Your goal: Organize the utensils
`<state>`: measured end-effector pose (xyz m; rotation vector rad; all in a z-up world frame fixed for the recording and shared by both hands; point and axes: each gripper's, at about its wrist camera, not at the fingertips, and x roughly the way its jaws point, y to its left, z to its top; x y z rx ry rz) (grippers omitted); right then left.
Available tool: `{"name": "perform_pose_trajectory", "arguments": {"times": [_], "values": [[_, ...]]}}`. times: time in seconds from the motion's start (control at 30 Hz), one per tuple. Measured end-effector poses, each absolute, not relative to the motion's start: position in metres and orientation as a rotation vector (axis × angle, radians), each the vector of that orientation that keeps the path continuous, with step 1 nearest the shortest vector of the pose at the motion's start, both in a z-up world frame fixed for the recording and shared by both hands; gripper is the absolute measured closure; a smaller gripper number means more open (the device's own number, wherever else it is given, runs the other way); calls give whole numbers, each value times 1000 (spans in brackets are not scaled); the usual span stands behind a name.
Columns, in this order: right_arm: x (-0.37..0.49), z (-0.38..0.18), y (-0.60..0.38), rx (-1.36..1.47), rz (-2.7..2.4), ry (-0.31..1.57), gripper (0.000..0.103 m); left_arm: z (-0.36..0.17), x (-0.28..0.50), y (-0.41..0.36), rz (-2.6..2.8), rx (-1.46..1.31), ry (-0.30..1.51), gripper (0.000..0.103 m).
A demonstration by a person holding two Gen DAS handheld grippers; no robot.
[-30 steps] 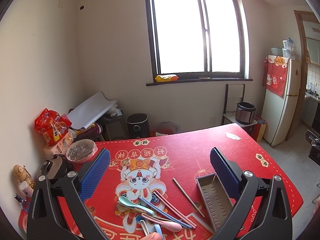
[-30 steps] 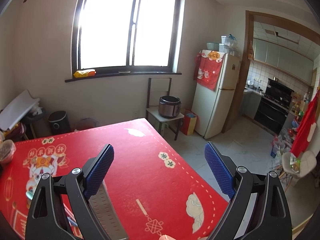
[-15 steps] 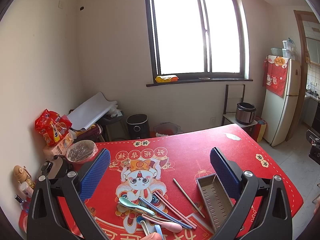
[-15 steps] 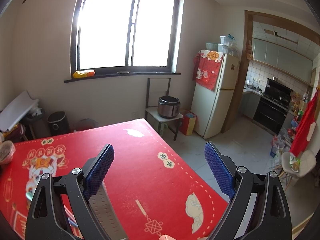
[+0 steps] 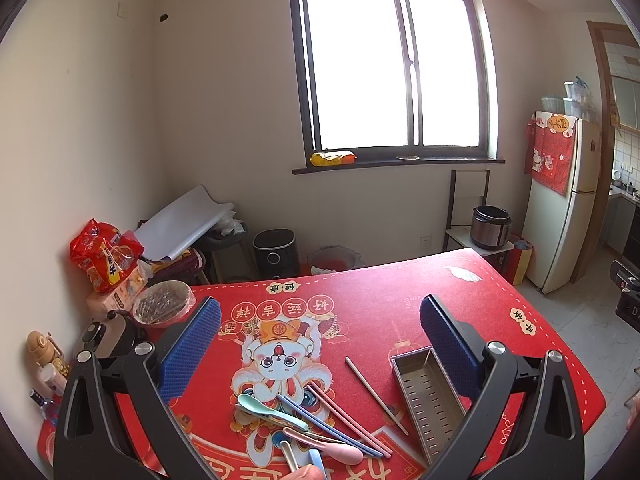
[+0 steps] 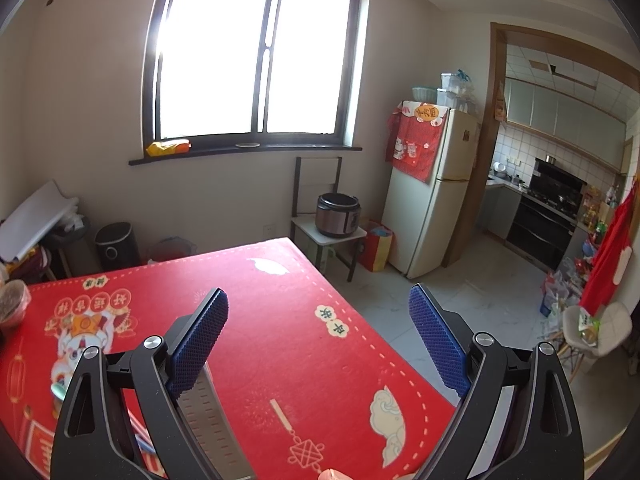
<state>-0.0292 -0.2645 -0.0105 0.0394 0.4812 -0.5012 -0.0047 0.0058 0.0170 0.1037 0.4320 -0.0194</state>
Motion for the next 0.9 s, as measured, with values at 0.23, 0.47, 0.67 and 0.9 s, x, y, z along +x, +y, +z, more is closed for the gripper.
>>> {"name": "perform_pose_trajectory", "arguments": {"times": [0.23,0.47,0.67,0.9], "values": [[-31,-10,-265,37,-510,483,14,16,-4,4,-19,103,432,5],[-30,-13,-264,33,-513,486,14,16,-2,5,-18,98,436,5],[-23,-20,-262,43,-499,505,14,3,-1,12,7,91,463,5],[-11,-39,-254,74,-385,505,14,-26,5,39,42,60,538,5]]}}
